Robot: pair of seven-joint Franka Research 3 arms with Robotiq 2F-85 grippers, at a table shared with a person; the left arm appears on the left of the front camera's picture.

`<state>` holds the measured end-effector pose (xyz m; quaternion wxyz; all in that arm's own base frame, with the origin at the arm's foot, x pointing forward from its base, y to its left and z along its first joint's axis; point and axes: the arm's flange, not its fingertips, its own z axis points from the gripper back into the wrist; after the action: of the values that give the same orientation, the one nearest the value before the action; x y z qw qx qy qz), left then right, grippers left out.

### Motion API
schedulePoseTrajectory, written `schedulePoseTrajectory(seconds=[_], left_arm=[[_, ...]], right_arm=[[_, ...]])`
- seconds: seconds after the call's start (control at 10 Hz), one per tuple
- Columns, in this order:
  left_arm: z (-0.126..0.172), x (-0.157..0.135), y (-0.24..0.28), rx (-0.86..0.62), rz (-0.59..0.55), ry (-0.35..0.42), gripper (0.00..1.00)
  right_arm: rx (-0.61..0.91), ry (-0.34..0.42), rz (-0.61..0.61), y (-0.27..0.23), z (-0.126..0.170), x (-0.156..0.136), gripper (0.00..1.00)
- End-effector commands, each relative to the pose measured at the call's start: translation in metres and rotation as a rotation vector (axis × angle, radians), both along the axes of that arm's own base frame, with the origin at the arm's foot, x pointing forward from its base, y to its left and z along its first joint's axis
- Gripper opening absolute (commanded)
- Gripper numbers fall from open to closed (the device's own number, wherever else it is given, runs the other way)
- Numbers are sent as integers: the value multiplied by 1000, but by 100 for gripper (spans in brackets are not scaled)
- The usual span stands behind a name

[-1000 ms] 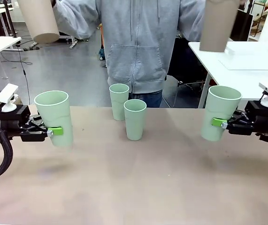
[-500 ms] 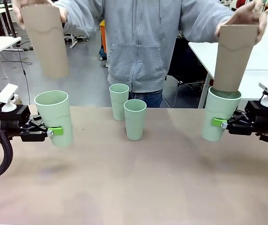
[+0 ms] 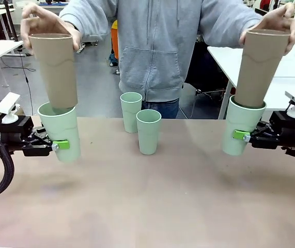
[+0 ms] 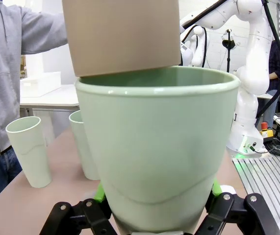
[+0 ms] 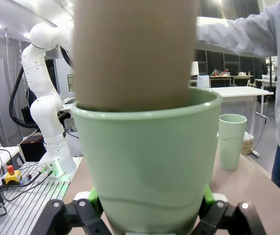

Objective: Stack the cups and store them in the basket.
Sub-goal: Place the stack of Reusable plastic cups into the Pantry Basket.

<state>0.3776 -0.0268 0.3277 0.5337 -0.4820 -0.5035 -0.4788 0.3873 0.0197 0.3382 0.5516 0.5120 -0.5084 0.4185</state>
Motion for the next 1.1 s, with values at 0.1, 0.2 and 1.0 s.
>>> schedulePoseTrajectory(seconds=[0.1, 0.2, 1.0], left_arm=[[1, -1, 1, 1, -9, -8, 84], [1, -1, 1, 1, -9, -8, 84], [1, -1, 1, 1, -9, -8, 84]], right_arm=[[-1, -6, 1, 0, 2, 0, 85], [-1, -6, 1, 0, 2, 0, 85], [-1, -6, 1, 0, 2, 0, 85]])
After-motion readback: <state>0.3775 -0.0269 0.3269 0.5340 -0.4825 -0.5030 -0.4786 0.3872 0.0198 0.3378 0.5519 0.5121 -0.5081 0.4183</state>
